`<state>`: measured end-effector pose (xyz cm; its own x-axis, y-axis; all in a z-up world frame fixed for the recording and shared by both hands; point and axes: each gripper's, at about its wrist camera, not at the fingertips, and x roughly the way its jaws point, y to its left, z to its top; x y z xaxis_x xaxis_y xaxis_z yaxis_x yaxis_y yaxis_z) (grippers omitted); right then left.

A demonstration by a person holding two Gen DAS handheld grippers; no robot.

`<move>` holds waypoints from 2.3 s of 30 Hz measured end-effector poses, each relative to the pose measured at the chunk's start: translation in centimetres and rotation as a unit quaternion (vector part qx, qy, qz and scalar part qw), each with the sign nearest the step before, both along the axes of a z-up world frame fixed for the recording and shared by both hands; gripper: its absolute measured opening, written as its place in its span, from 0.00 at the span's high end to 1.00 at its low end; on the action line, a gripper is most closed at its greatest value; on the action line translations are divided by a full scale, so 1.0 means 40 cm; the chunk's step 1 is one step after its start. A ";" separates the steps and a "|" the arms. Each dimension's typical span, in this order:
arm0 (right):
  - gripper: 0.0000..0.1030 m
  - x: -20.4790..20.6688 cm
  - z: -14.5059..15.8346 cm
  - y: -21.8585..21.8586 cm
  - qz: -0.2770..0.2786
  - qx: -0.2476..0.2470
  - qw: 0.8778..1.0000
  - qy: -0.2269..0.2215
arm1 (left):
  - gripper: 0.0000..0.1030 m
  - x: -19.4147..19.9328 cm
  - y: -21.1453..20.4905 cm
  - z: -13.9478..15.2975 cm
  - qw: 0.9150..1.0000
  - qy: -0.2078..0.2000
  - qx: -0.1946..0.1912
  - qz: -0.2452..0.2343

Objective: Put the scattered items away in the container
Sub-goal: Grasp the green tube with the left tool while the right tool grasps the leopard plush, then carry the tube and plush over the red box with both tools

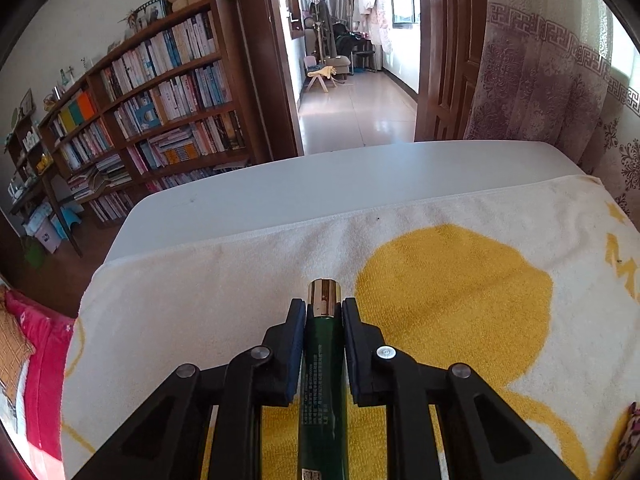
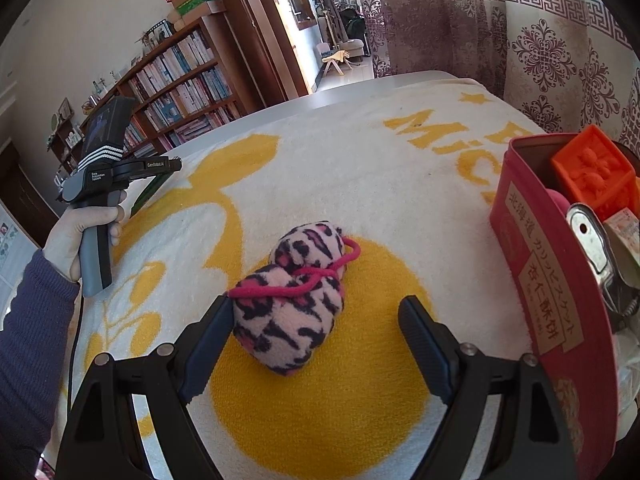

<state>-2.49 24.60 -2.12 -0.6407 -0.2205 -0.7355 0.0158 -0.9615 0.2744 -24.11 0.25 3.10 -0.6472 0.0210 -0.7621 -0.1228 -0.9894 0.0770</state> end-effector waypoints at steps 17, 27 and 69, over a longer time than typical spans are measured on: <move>0.15 -0.021 0.014 -0.027 0.014 0.000 1.000 -0.009 | 0.81 0.383 0.072 0.114 0.998 0.039 0.039 -0.025; 0.30 -0.049 -0.019 -0.068 0.012 0.054 0.998 -0.029 | 0.81 0.504 0.108 0.128 0.996 0.060 0.067 -0.020; 0.50 0.351 0.233 0.375 -0.170 0.096 0.974 0.113 | 0.81 0.726 0.584 0.188 0.971 0.059 0.058 -0.225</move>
<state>11.54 39.59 7.19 -0.8030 0.1605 -0.5740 -0.2733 -0.9550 0.1152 4.94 23.62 10.62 -0.6349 0.4038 -0.6587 -0.5421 -0.8403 0.0074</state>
